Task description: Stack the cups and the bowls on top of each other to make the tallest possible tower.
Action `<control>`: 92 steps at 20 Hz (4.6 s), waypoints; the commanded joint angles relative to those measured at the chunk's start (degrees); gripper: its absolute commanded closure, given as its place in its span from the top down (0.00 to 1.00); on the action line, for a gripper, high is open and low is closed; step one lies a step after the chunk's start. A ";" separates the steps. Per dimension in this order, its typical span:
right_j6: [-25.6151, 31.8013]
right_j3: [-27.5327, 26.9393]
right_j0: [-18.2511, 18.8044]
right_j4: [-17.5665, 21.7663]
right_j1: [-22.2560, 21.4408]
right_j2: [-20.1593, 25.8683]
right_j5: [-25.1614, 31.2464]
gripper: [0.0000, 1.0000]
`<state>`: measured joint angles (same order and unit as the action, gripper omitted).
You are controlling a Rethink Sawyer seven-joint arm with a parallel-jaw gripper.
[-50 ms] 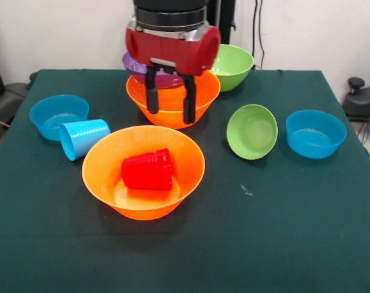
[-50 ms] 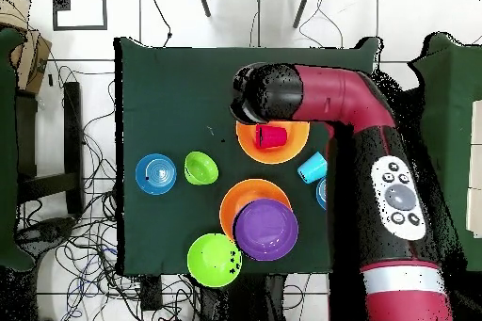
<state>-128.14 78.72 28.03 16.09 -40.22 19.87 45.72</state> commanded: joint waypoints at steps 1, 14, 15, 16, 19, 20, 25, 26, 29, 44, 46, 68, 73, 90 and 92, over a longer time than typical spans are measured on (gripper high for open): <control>17.55 2.84 0.80 4.79 3.42 5.89 2.40 1.00; 15.53 -8.74 -7.20 15.66 7.72 2.03 3.19 1.00; 17.78 -9.08 -7.00 16.00 7.89 2.96 3.65 1.00; 19.42 -9.23 -6.84 16.14 8.01 3.62 4.19 1.00; 22.27 -10.03 -7.20 17.63 7.81 4.29 4.36 1.00; 22.90 -9.93 -7.25 17.96 7.40 4.34 4.46 1.00; 26.12 -8.16 -5.20 16.45 5.34 5.93 6.55 1.00; 26.41 -7.49 -4.70 15.99 4.83 6.14 6.91 1.00; 27.28 -6.50 -3.84 14.84 3.66 6.50 8.20 1.00; 25.14 -5.52 -4.48 15.32 2.21 5.06 8.22 1.00; 24.84 -6.49 -4.77 16.09 3.17 4.82 7.69 1.00; 25.75 -12.19 -4.03 22.01 10.16 4.38 3.01 1.00; 26.17 -11.67 -3.38 22.26 10.40 4.67 2.59 1.00; 26.05 -10.63 -4.78 25.35 10.20 4.06 3.33 1.00; 26.68 -10.15 -4.62 25.35 9.88 4.24 3.78 1.00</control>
<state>-118.75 68.47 24.16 36.59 -29.12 22.46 48.53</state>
